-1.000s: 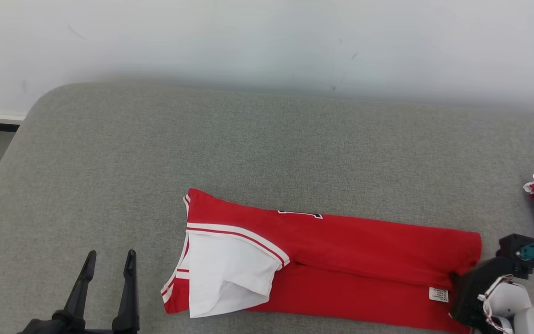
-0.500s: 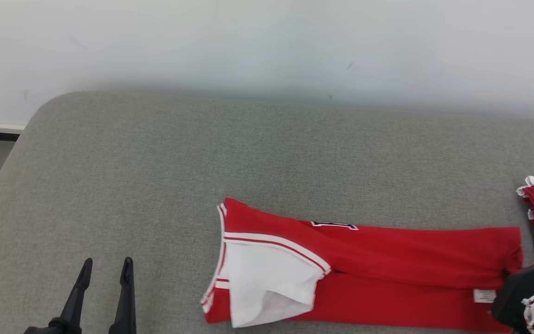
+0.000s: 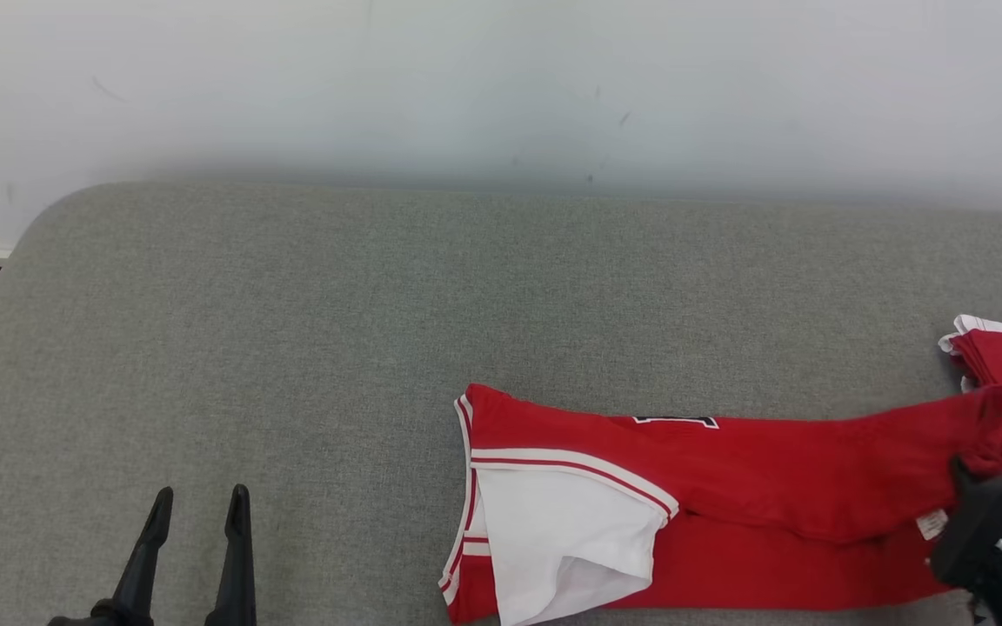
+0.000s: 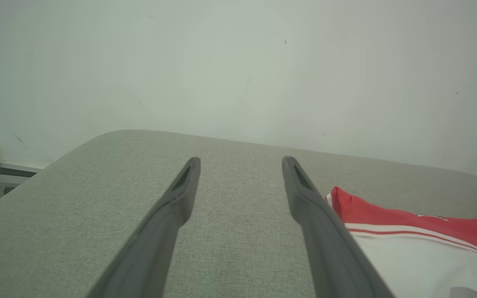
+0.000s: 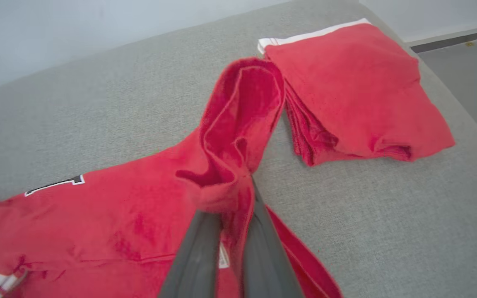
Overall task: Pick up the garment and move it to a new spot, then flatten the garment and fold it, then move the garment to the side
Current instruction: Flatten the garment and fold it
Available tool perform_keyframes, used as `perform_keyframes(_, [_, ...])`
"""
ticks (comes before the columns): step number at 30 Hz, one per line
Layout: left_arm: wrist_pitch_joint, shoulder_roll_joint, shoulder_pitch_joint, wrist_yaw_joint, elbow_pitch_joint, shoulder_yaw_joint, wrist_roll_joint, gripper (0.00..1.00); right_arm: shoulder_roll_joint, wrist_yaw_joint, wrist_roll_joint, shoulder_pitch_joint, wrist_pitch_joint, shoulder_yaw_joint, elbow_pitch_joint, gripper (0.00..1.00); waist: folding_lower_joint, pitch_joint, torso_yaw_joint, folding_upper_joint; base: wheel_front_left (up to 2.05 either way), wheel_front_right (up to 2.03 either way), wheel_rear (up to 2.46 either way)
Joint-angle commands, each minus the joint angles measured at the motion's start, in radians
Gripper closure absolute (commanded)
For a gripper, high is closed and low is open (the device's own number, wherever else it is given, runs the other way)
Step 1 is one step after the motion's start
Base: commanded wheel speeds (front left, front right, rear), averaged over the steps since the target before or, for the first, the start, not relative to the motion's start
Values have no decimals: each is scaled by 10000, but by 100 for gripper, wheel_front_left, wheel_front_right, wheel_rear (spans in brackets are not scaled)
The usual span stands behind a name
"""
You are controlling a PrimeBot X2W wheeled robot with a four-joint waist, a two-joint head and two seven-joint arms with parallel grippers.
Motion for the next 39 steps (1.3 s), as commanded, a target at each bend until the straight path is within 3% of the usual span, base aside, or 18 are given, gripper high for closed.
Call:
perform_keyframes(1, [-1, 13, -109, -9, 38, -31, -37, 0, -1, -21, 406, 249, 128, 648, -143, 100, 0, 18, 2, -1, 0, 0, 0])
perform_keyframes(9, [-5, 31, -239, -44, 96, -91, -47, 0, -6, -21, 1324, 331, 65, 2877, 58, 100, 0, 86, 117, -1, 0, 0, 0])
perform_keyframes(22, [5, 69, -382, -65, 259, -241, -52, 0, -7, -21, 3040, -692, -862, 6511, 1795, 100, 0, 58, 571, -1, 0, 0, 0])
perform_keyframes(39, [-20, -46, -554, -109, 455, -437, -39, 0, -4, -21, 4133, -2683, -2399, 8435, 4909, 100, 0, 44, 1079, -1, 0, 0, 0])
